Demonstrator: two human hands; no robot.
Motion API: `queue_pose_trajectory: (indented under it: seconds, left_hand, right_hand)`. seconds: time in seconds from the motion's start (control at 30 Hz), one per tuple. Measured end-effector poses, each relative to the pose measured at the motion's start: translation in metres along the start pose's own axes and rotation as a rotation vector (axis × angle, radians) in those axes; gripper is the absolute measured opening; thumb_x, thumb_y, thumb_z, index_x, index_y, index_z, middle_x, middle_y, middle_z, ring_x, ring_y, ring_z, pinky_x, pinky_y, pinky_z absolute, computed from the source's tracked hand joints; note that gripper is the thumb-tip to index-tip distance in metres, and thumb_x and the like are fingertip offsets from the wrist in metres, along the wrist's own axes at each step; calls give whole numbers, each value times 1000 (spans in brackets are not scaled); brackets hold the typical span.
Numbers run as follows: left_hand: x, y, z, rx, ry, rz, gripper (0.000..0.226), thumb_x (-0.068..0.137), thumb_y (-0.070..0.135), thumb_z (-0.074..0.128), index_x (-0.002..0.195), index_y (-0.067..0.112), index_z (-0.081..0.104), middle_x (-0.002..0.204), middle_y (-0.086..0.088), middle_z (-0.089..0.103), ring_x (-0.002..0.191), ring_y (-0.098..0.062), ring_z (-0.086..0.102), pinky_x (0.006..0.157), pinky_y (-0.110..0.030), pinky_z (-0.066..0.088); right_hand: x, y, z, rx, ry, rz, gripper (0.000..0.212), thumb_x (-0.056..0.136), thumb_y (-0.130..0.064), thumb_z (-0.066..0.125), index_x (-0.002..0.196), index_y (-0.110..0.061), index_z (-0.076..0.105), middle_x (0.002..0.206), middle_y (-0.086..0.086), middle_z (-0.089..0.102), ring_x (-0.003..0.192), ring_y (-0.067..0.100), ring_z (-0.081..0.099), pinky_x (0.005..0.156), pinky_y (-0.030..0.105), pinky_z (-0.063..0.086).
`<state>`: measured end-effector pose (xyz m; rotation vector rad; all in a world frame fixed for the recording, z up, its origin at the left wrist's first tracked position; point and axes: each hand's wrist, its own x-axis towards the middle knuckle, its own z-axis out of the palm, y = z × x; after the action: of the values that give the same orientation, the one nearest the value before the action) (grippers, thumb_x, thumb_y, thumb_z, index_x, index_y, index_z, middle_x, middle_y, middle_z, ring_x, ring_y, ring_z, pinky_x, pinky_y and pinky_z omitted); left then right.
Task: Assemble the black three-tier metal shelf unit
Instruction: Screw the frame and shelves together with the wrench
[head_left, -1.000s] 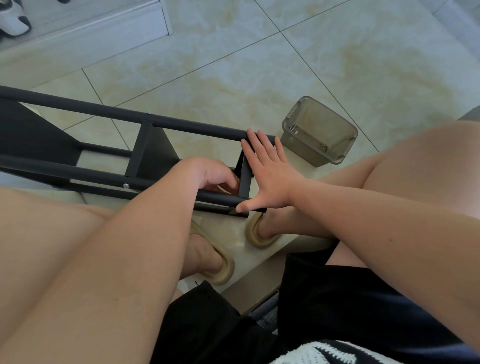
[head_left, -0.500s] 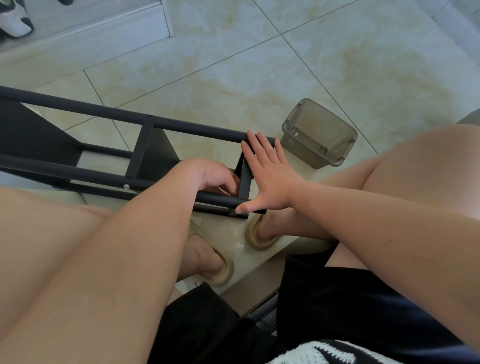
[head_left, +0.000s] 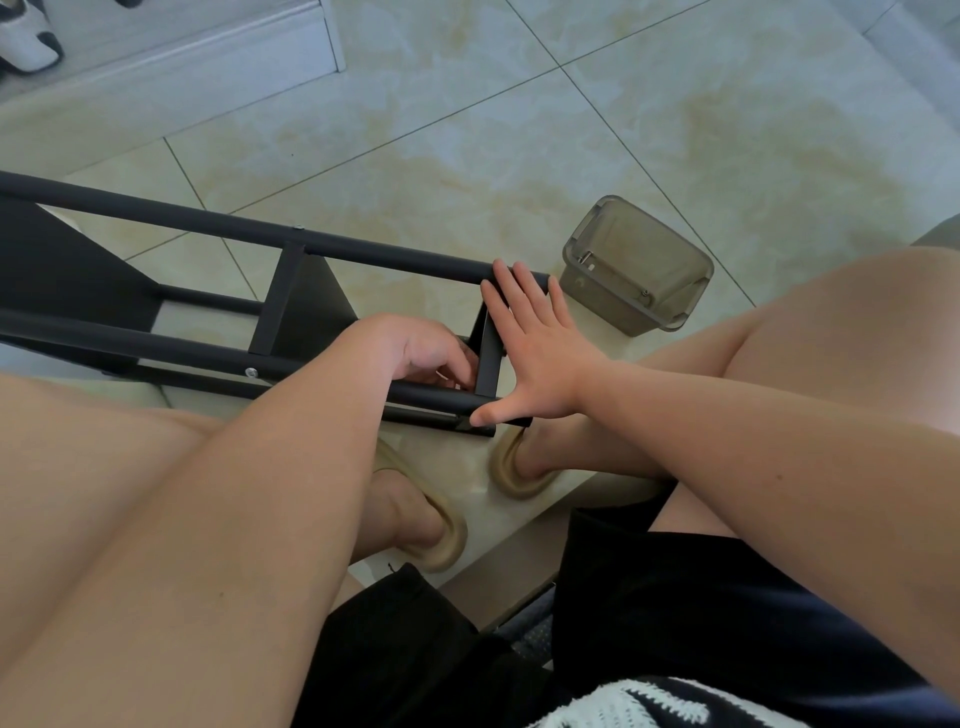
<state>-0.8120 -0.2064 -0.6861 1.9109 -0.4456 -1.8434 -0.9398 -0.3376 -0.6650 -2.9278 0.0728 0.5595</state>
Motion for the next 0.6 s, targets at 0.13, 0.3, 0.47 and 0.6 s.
queue_pose_trajectory:
  seconds: [0.13, 0.3, 0.47, 0.6]
  left_hand:
    - [6, -4, -1, 49, 32, -44, 12, 85, 19, 68, 92, 12, 75, 79, 0, 68, 76, -17, 56, 77, -29, 43]
    - [4, -1, 2, 95, 40, -18, 13, 83, 11, 65, 70, 14, 65, 55, 2, 57, 56, -15, 47, 55, -22, 38]
    - [3, 0, 2, -2, 23, 5, 14, 88, 1, 61, 94, 8, 72, 66, 2, 65, 54, -7, 57, 52, -15, 43]
    - [5, -1, 2, 114, 72, -51, 10, 83, 21, 71, 78, 13, 74, 65, 3, 66, 62, -15, 54, 70, -28, 41]
  right_hand:
    - [1, 0, 2, -1, -3, 1, 147, 57, -98, 43, 159, -8, -13, 165, 11, -26, 151, 28, -29, 121, 52, -17]
    - [1, 1, 2, 7, -1, 0, 148, 52, -100, 32, 159, -8, -13, 165, 11, -26, 151, 27, -29, 121, 51, -18]
    - [1, 1, 2, 10, -1, -1, 148, 53, -100, 33, 159, -8, -13, 165, 11, -27, 150, 27, -30, 122, 52, -16]
    - [1, 1, 3, 9, 2, -2, 148, 53, -100, 34, 160, -8, -12, 165, 11, -26, 151, 28, -29, 122, 52, -16]
